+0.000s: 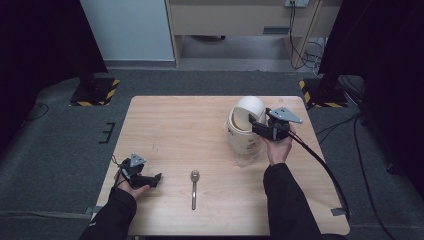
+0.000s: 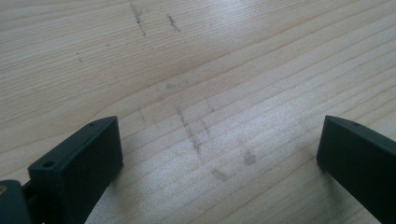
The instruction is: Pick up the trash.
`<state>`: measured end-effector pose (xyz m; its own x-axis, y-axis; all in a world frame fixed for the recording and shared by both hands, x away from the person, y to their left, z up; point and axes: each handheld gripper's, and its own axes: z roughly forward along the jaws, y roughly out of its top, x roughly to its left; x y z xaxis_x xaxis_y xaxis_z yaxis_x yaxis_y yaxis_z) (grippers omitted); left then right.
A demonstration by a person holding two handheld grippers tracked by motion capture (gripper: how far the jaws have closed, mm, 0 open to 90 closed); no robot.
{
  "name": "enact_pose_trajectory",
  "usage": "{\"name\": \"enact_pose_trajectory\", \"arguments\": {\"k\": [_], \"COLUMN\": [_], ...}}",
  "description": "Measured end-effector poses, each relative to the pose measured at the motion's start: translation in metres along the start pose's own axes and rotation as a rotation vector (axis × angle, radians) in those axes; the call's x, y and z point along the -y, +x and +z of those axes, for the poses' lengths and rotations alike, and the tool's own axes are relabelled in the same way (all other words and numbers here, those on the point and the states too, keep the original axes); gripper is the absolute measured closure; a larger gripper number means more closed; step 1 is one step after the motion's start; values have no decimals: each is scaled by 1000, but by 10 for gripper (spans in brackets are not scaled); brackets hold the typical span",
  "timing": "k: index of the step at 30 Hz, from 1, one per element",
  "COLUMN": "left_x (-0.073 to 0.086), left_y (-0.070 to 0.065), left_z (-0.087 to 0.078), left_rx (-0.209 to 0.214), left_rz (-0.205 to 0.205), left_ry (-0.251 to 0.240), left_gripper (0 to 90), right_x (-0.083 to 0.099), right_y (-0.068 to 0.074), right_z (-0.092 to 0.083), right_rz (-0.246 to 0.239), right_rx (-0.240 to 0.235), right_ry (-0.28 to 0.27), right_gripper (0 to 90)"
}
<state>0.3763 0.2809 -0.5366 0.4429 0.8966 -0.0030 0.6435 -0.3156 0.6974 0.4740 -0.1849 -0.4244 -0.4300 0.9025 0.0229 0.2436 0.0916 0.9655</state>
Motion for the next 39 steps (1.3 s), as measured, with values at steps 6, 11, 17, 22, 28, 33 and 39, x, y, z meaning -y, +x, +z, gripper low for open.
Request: {"name": "enact_pose_trajectory", "arguments": {"k": [6, 11, 17, 22, 28, 33, 39], "left_x": [0, 0, 0, 0, 0, 0, -2], "left_y": [0, 0, 0, 0, 1, 3, 4], "left_z": [0, 0, 0, 0, 0, -1, -7], "left_rx": [0, 0, 0, 0, 11, 18, 40], "left_rz": [0, 0, 0, 0, 9, 14, -21], "left_ry": [1, 1, 1, 1, 0, -2, 4], "left_gripper": [0, 0, 0, 0, 0, 0, 96], "right_x": [-3, -4, -7, -11, -27, -27, 2], "right_y": [0, 1, 3, 3, -7, -22, -38], "right_z": [0, -3, -12, -22, -47, -75, -102], "right_rz": [-7, -24, -46, -42, -3, 9, 19], "right_rx": [-23, -32, -50, -60, -59, -42, -28], "right_ry": [-20, -29, -46, -55, -126, -133, -47], "right_gripper": [306, 341, 376, 355, 299, 227, 145]}}
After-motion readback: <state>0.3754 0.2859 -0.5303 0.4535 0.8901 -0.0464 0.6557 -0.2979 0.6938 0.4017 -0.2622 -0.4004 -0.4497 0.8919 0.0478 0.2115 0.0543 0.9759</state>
